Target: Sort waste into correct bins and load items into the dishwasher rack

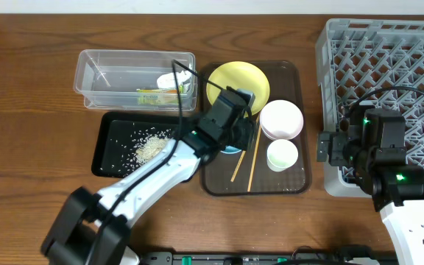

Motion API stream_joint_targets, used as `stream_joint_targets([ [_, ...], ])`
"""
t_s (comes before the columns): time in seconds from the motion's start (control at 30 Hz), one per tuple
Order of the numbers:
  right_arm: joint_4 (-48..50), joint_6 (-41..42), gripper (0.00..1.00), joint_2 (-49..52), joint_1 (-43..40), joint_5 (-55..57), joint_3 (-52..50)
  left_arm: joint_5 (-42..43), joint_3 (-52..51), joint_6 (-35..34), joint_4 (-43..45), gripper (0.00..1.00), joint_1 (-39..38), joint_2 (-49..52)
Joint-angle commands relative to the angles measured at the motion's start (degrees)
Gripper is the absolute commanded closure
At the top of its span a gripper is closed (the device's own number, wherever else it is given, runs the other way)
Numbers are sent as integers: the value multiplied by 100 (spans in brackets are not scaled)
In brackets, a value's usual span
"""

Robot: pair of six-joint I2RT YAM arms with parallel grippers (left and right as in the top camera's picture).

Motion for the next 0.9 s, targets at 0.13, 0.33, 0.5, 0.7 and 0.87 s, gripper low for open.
stream_joint_targets([
  [0.13,-11,-4,1,-9,48,-46,114,9,81,31,122,49,-448,46],
  [0.33,-13,-4,1,-9,48,-46,114,-13,70,4,116,50,-894,527],
  [0.5,-20,-4,1,-9,48,-46,114,-13,70,-13,118,60,-1012,1029],
  [0.7,-28,-4,1,-9,48,-44,114,-13,72,-11,136,94,-994,1036],
  [0.87,0,-7,1,-9,48,-42,114,-7,72,-81,-39,94,-769,682],
])
